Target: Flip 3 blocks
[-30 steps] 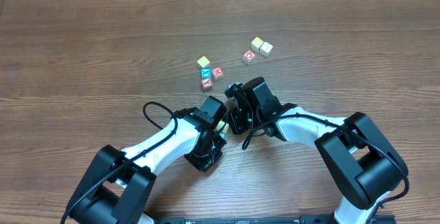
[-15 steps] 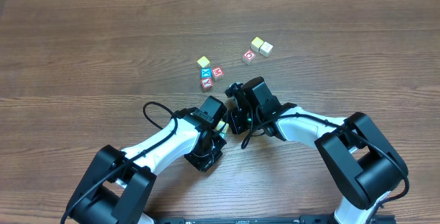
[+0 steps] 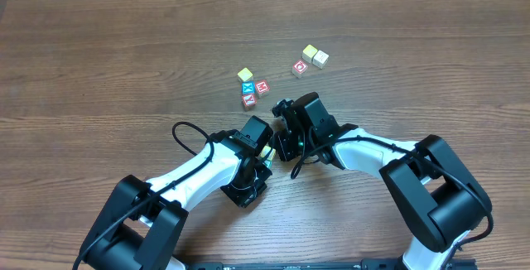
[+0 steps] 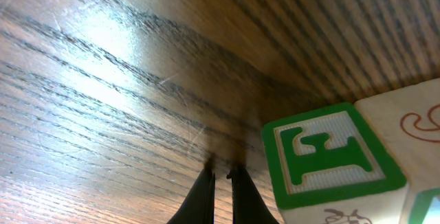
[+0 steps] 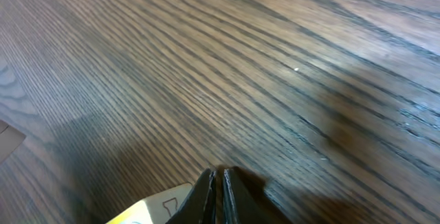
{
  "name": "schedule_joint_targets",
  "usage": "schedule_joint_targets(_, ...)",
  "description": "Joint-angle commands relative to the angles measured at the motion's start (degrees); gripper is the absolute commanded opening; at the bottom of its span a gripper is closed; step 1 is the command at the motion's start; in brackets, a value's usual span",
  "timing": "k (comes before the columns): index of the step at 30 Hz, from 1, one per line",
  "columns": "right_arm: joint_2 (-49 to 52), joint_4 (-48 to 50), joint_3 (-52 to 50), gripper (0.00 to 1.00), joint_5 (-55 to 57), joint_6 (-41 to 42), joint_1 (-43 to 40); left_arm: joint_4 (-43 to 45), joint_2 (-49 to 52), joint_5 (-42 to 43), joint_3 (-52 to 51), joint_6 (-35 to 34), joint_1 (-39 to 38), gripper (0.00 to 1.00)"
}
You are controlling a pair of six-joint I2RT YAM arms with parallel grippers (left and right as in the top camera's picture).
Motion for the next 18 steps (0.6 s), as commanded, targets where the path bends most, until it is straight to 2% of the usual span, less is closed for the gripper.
schedule_joint_targets(1,2.43,-1.14,-0.61,0.08,3.58,1.09,-2.43,-0.72,0.61,-2.91,-0.24,1.18,-0.33,0.04)
schedule_joint_targets(13,2.43,-1.03,-0.37,0.08,4.42,2.64,-6.08,-1.44,0.61,-4.87,-0.24,1.2,0.52,0.04)
schedule_joint_targets(18,2.43,-1.2,0.26,0.09,1.33,-0.55,-6.05,-1.99,0.61,-6.03,-0.24,4.98,3.28,0.04)
